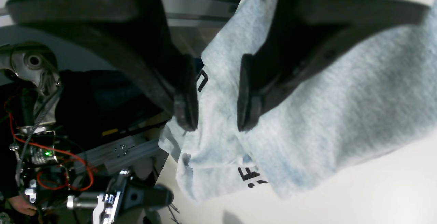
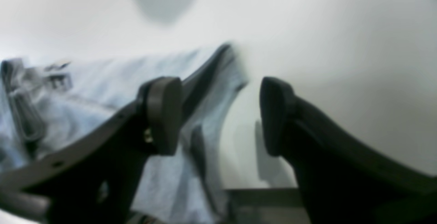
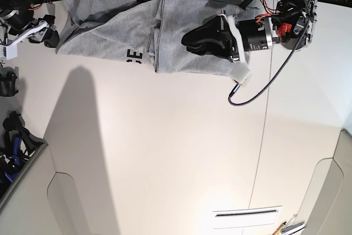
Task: Fold the T-shirt properly
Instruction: 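Lift the strip end with the left gripper and fold it toward the right gripper, then lower the folded end onto the strip and open the left gripper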
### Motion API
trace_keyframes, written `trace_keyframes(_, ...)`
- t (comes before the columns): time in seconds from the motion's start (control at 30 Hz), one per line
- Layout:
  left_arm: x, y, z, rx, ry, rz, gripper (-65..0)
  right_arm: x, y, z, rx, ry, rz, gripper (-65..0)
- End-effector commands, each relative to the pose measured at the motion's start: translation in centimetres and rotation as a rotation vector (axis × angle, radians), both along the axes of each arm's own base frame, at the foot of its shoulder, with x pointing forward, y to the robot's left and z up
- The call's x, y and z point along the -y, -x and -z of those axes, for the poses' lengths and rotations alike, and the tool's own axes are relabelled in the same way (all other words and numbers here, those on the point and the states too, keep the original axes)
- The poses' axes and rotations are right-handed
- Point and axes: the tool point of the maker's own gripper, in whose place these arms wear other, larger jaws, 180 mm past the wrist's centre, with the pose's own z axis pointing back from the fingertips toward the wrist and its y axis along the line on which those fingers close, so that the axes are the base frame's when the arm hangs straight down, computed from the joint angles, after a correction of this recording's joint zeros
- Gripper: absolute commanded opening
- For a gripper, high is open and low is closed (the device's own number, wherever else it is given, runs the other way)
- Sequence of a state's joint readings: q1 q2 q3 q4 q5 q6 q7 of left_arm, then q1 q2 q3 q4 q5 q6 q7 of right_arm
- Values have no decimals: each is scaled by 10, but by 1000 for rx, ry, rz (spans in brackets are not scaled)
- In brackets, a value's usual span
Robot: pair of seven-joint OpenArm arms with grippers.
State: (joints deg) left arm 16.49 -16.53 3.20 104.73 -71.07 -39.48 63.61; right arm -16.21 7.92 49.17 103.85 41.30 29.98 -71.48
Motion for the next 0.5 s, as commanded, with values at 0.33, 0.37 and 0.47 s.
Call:
trace_keyframes(0.33,-1,-5,-10,38,15,0,-423,-6,24,7,-25,-94,-40,-290)
trace_keyframes(0.37,-1,-5,-10,38,15,0,-423,-7,28,8,-34,-99,-41,-290)
trace_keyframes(0.47,-1,-5,-10,38,15,0,-423,-8,36,11,-52,-103,-39,-290)
